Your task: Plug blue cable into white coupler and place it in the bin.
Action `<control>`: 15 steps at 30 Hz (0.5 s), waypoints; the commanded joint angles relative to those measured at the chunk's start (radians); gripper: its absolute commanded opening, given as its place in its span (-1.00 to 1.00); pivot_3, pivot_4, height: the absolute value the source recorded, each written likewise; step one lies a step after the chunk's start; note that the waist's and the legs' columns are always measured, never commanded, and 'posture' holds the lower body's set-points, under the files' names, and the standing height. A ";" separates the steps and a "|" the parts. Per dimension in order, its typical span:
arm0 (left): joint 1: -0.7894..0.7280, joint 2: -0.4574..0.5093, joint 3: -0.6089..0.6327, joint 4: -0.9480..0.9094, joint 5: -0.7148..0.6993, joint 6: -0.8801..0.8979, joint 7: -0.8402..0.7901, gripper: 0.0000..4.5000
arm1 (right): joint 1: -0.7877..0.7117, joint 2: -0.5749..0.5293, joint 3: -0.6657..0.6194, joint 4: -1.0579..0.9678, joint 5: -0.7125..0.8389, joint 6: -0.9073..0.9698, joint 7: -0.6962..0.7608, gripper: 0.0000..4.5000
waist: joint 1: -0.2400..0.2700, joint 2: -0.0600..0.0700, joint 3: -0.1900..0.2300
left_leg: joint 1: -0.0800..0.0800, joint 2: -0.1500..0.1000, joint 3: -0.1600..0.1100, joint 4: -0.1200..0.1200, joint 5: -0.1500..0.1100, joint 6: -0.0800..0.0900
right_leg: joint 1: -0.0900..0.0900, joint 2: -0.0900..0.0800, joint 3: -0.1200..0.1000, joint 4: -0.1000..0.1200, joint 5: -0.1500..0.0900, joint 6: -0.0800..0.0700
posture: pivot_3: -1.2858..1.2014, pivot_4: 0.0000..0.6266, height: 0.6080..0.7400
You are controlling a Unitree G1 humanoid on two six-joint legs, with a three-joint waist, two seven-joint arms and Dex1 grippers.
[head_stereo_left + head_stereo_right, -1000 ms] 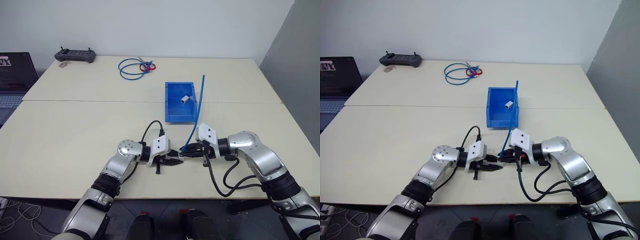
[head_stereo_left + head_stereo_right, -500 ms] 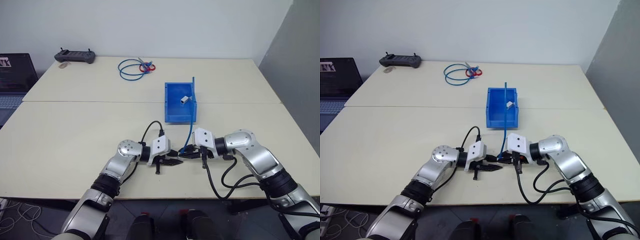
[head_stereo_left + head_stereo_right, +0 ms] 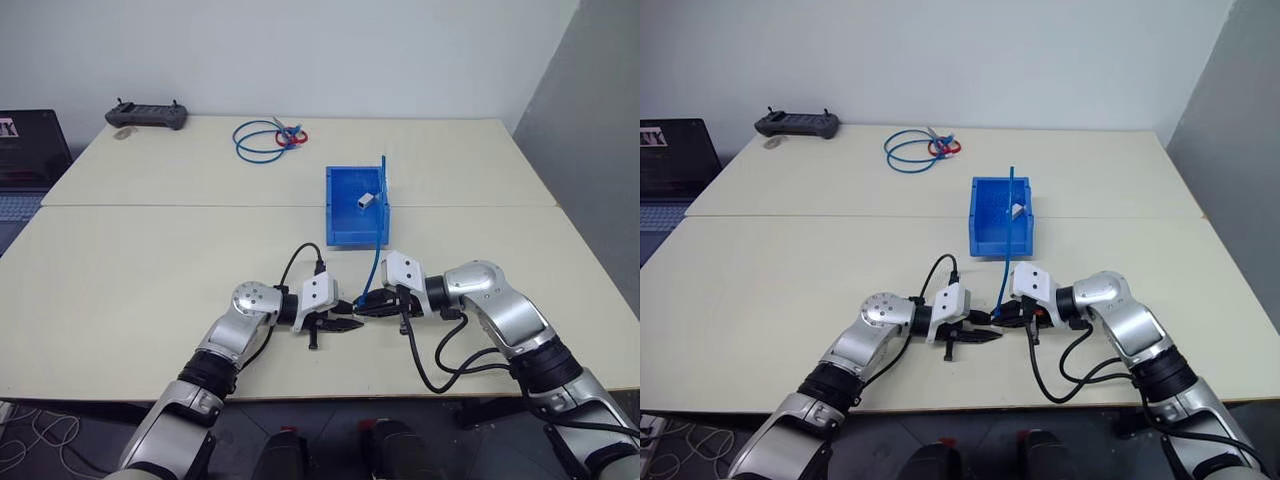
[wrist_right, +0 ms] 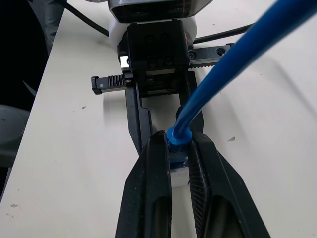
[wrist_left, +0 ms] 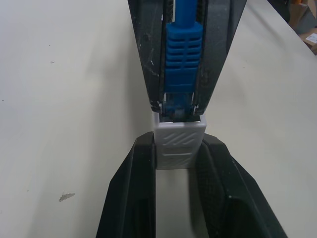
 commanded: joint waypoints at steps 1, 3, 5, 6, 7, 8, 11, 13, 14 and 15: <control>0.012 0.013 0.003 -0.030 0.006 -0.005 0.003 -0.64 | 0.071 -0.012 0.078 0.136 -0.093 0.000 -0.031 -0.92 | -0.002 0.000 -0.004 | 0.000 0.000 0.000 0.000 0.000 0.000 | 0.000 0.000 0.000 0.000 0.000 0.000 | 0.03 -0.52 1.00; 0.010 0.013 0.004 -0.027 0.008 -0.005 0.007 -0.64 | 0.074 -0.011 0.073 0.144 -0.095 -0.012 -0.037 -0.92 | -0.004 0.001 -0.006 | 0.001 0.000 0.000 0.000 0.000 0.000 | 0.001 0.000 0.000 0.000 0.000 0.000 | 0.03 -0.52 1.00; 0.011 0.013 0.010 -0.030 0.005 0.002 0.013 -0.64 | 0.076 -0.008 0.058 0.134 -0.085 -0.011 -0.049 -0.92 | -0.005 0.001 -0.008 | 0.001 0.000 0.000 0.000 0.000 0.000 | 0.001 0.000 0.000 0.000 0.000 0.000 | 0.03 -0.52 1.00; 0.013 0.014 0.016 -0.040 -0.005 0.016 0.010 -0.64 | 0.076 -0.006 0.043 0.124 -0.077 -0.006 -0.061 -0.92 | -0.005 0.001 -0.008 | 0.001 0.000 0.000 0.000 0.000 0.000 | 0.001 0.001 0.000 0.000 0.000 0.000 | 0.03 -0.52 1.00; 0.017 0.017 0.021 -0.053 -0.015 0.031 0.007 -0.34 | 0.075 -0.003 0.030 0.113 -0.068 0.001 -0.071 -0.92 | -0.006 0.001 -0.009 | 0.001 0.000 0.000 0.000 0.000 0.000 | 0.001 0.001 0.000 0.000 0.000 0.000 | 0.03 -0.52 1.00; 0.024 0.024 0.034 -0.078 -0.026 0.050 0.012 -0.31 | 0.072 0.000 0.007 0.092 -0.050 0.025 -0.086 -0.92 | -0.006 0.001 -0.010 | 0.001 0.000 0.000 0.000 0.000 0.000 | 0.001 0.001 0.000 0.000 0.000 0.000 | 0.03 -0.52 1.00; 0.072 0.075 0.093 -0.229 -0.078 0.156 0.039 -0.01 | 0.048 0.020 -0.113 -0.007 0.037 0.160 -0.161 -0.92 | -0.007 0.002 -0.009 | 0.000 0.000 -0.001 0.000 0.000 0.000 | 0.001 0.000 0.000 0.000 0.000 0.000 | 0.03 -0.52 1.00; 0.116 0.109 0.144 -0.366 -0.131 0.262 0.074 0.22 | 0.015 0.043 -0.203 -0.076 0.112 0.284 -0.221 -0.92 | -0.007 0.003 -0.008 | 0.000 0.001 -0.001 0.000 0.000 0.000 | 0.000 -0.001 0.000 0.000 0.000 0.000 | 0.03 -0.52 1.00; 0.135 0.123 0.172 -0.431 -0.154 0.315 0.101 0.30 | -0.008 0.057 -0.245 -0.105 0.152 0.349 -0.249 -0.92 | -0.005 0.005 -0.006 | -0.001 0.001 -0.001 0.000 0.000 0.000 | 0.000 -0.001 0.000 0.000 0.000 0.000 | 0.03 -0.52 1.00; 0.153 0.135 0.199 -0.492 -0.174 0.362 0.131 0.44 | -0.032 0.070 -0.283 -0.129 0.188 0.411 -0.277 -0.92 | -0.003 0.006 -0.004 | -0.002 0.000 -0.001 0.000 0.000 0.000 | -0.001 -0.002 -0.001 0.000 0.000 0.000 | 0.03 -0.52 1.00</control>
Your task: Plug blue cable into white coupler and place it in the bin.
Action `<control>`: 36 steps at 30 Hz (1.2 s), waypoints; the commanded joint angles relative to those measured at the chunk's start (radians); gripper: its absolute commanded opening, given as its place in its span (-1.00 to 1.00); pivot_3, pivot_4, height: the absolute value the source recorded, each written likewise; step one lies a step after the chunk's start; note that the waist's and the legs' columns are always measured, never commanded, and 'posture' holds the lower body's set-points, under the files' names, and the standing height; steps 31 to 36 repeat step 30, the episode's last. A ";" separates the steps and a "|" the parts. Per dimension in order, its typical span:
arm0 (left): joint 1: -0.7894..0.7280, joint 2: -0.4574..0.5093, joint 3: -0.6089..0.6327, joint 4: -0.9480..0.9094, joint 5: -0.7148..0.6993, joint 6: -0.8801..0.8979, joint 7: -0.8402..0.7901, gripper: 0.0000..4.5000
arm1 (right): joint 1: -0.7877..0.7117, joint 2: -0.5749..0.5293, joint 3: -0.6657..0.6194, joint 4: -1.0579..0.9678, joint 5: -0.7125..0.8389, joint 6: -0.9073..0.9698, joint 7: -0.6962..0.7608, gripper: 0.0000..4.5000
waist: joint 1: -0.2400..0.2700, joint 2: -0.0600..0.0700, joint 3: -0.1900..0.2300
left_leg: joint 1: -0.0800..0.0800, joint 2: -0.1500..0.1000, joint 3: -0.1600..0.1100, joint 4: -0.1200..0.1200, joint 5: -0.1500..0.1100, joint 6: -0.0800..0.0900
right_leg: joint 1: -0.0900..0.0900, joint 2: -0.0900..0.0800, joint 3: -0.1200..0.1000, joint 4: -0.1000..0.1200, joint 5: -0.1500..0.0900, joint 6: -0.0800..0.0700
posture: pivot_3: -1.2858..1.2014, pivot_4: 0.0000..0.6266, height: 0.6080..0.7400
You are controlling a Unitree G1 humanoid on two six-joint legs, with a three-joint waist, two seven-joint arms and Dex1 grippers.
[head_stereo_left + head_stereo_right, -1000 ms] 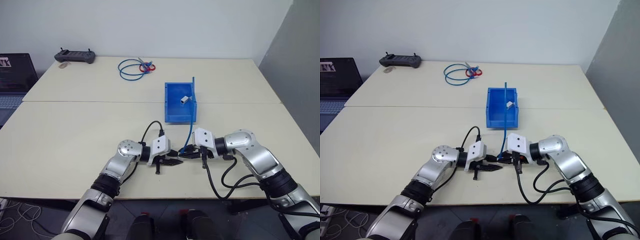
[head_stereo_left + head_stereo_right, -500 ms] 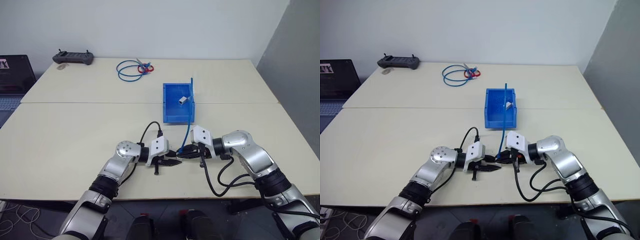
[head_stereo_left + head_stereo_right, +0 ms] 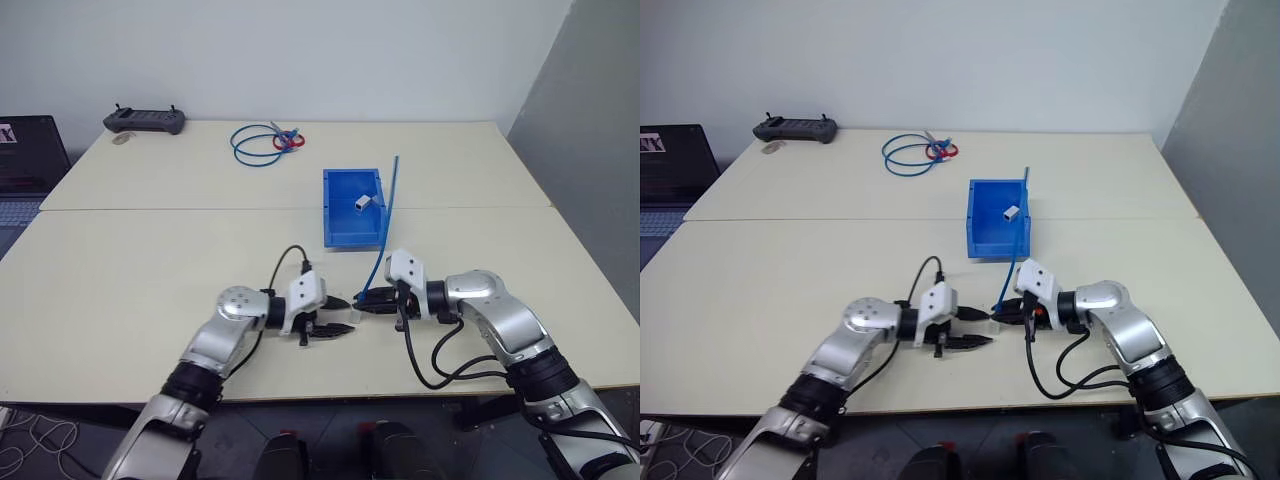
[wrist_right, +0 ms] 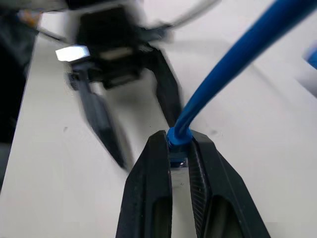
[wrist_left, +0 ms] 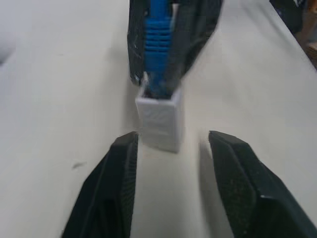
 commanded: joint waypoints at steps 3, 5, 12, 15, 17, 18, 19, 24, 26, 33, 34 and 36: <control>0.059 0.030 0.178 -0.332 -0.119 0.232 0.192 0.72 | -0.167 0.079 -0.225 -0.081 0.162 0.312 -0.194 -0.92 | 0.001 0.002 0.005 | -0.003 -0.001 0.001 0.000 0.000 0.000 | -0.003 -0.002 0.000 0.000 0.000 0.000 | 0.03 -0.52 1.00; 0.066 0.018 0.240 -0.411 -0.143 0.299 0.286 0.92 | -0.258 0.133 -0.287 -0.028 0.193 0.374 -0.267 -0.92 | -0.002 0.003 0.006 | -0.005 -0.001 0.000 0.000 0.000 0.000 | -0.004 -0.002 0.000 -0.001 0.000 0.000 | 0.03 -0.52 1.00; 0.099 -0.051 0.326 -0.631 -0.208 0.481 0.531 1.00 | -0.622 0.241 -0.411 0.583 0.089 0.123 -0.557 -0.61 | 0.000 0.003 0.006 | -0.009 -0.003 0.000 -0.001 0.000 0.000 | -0.007 -0.003 0.000 -0.001 0.000 0.000 | 0.03 -0.52 1.00; 0.110 -0.063 0.309 -0.652 -0.213 0.499 0.566 1.00 | -0.694 0.233 -0.420 0.793 0.050 -0.005 -0.596 -0.32 | 0.009 0.002 0.007 | -0.010 -0.005 0.001 -0.001 0.000 0.000 | -0.007 -0.005 0.000 -0.002 0.003 -0.004 | 0.03 -0.52 1.00; 0.119 -0.061 0.313 -0.655 -0.214 0.502 0.584 1.00 | -0.722 0.222 -0.404 0.872 0.019 -0.069 -0.590 -0.09 | 0.012 0.002 0.007 | -0.014 -0.006 0.001 0.000 0.000 0.000 | -0.010 -0.005 0.000 -0.003 0.003 -0.004 | 0.03 -0.52 1.00; 0.123 -0.058 0.312 -0.653 -0.211 0.499 0.592 1.00 | -0.729 0.215 -0.397 0.895 0.008 -0.091 -0.579 0.01 | 0.012 0.002 0.007 | -0.017 -0.006 0.002 0.000 0.000 0.000 | -0.013 -0.005 0.001 -0.002 0.004 -0.004 | 0.03 -0.52 1.00; 0.125 -0.055 0.311 -0.652 -0.209 0.497 0.598 1.00 | -0.735 0.211 -0.394 0.913 0.001 -0.106 -0.571 0.10 | 0.013 0.002 0.007 | -0.019 -0.006 0.002 0.000 0.000 0.000 | -0.015 -0.005 0.001 -0.002 0.004 -0.004 | 0.03 -0.52 1.00; 0.078 -0.079 0.348 -0.574 -0.206 0.514 0.680 1.00 | -0.672 0.153 -0.370 0.760 -0.004 -0.013 -0.532 0.71 | 0.018 0.002 0.007 | -0.019 -0.005 0.002 -0.001 0.000 0.000 | -0.015 -0.006 0.000 -0.002 0.004 -0.004 | 0.03 -0.52 1.00; 0.057 -0.088 0.375 -0.532 -0.208 0.512 0.712 1.00 | -0.583 0.111 -0.349 0.551 0.022 0.083 -0.497 0.78 | 0.021 0.002 0.007 | -0.019 -0.005 0.001 -0.001 0.000 0.000 | -0.015 -0.006 0.000 -0.002 0.004 -0.004 | 0.03 -0.52 1.00; 0.052 -0.074 0.396 -0.466 -0.186 0.490 0.740 1.00 | -0.374 0.046 -0.342 0.127 0.077 0.240 -0.490 0.78 | 0.023 0.002 0.007 | -0.019 -0.005 0.000 -0.001 0.000 0.000 | -0.015 -0.006 -0.001 -0.002 0.004 -0.004 | 0.03 -0.52 1.00; 0.052 -0.074 0.396 -0.466 -0.186 0.490 0.740 1.00 | -0.374 0.046 -0.342 0.127 0.077 0.240 -0.490 0.78 | 0.023 0.002 0.007 | -0.019 -0.005 0.000 -0.001 0.000 0.000 | -0.015 -0.006 -0.001 -0.002 0.004 -0.004 | 0.03 -0.52 1.00; 0.052 -0.074 0.396 -0.466 -0.186 0.490 0.740 1.00 | -0.374 0.046 -0.342 0.127 0.077 0.240 -0.490 0.78 | 0.023 0.002 0.007 | -0.019 -0.005 0.000 -0.001 0.000 0.000 | -0.015 -0.006 -0.001 -0.002 0.004 -0.004 | 0.03 -0.52 1.00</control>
